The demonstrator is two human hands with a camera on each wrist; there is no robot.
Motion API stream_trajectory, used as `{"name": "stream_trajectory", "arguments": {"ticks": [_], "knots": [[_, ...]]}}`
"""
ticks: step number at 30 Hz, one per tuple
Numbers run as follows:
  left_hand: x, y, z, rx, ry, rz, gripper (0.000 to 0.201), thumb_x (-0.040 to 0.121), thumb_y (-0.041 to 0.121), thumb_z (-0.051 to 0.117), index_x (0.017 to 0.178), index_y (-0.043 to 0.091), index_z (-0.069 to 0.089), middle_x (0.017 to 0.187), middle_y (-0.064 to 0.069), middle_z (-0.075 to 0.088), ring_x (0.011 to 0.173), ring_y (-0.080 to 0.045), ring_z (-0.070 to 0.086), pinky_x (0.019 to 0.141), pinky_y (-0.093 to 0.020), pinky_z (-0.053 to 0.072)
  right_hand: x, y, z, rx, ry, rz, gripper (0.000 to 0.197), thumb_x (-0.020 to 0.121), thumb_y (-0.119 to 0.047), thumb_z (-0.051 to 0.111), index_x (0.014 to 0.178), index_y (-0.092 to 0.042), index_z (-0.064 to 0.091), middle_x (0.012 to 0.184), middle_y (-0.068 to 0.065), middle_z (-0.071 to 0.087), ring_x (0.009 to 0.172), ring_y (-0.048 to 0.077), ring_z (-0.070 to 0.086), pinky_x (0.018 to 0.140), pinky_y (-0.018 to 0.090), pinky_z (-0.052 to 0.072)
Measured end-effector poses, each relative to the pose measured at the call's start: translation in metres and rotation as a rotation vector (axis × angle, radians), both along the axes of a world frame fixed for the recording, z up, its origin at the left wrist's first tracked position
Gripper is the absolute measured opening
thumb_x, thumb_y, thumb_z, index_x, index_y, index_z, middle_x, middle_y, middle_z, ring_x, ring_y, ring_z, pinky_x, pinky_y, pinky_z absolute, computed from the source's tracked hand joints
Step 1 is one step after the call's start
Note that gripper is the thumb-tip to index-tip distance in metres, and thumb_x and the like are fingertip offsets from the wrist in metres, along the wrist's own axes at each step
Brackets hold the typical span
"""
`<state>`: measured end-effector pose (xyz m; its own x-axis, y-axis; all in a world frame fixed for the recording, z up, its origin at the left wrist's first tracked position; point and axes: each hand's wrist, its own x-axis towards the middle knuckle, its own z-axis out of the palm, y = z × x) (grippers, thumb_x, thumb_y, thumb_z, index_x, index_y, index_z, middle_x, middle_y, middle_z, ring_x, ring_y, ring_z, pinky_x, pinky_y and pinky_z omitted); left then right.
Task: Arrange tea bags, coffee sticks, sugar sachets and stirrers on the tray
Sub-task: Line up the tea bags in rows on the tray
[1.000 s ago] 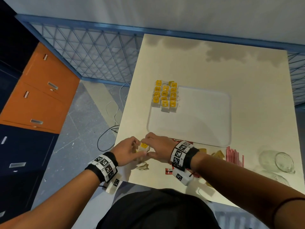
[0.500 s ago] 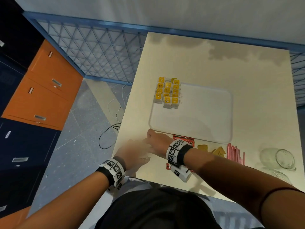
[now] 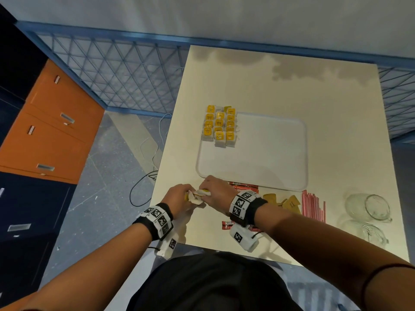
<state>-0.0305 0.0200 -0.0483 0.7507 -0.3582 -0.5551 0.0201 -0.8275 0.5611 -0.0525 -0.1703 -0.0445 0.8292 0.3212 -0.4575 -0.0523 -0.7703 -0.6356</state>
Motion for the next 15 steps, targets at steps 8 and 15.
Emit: {"name": "stream_trajectory", "arguments": {"ticks": [8,15], "knots": [[0.022,-0.006,0.015,-0.349,0.254,0.267,0.023,0.078,0.006,0.082,0.088,0.015,0.064,0.076,-0.005,0.066,0.062,-0.012,0.056,0.06,-0.027,0.046,0.01,-0.017,0.016,0.239,0.016,-0.301,0.019,0.086,-0.02,0.07,0.104,-0.024,0.076,0.093,-0.007,0.074,0.083,0.008,0.065,0.068,0.02,0.046],[0.033,-0.026,0.038,-0.677,0.611,0.609,0.015,0.097,0.007,0.059,0.108,0.013,0.068,0.09,-0.005,0.069,0.069,-0.009,0.055,0.054,-0.018,0.038,0.019,-0.03,0.047,0.387,-0.087,-0.452,0.021,0.09,-0.019,0.069,0.107,-0.029,0.077,0.096,-0.014,0.075,0.087,-0.001,0.067,0.078,0.017,0.052]]}}
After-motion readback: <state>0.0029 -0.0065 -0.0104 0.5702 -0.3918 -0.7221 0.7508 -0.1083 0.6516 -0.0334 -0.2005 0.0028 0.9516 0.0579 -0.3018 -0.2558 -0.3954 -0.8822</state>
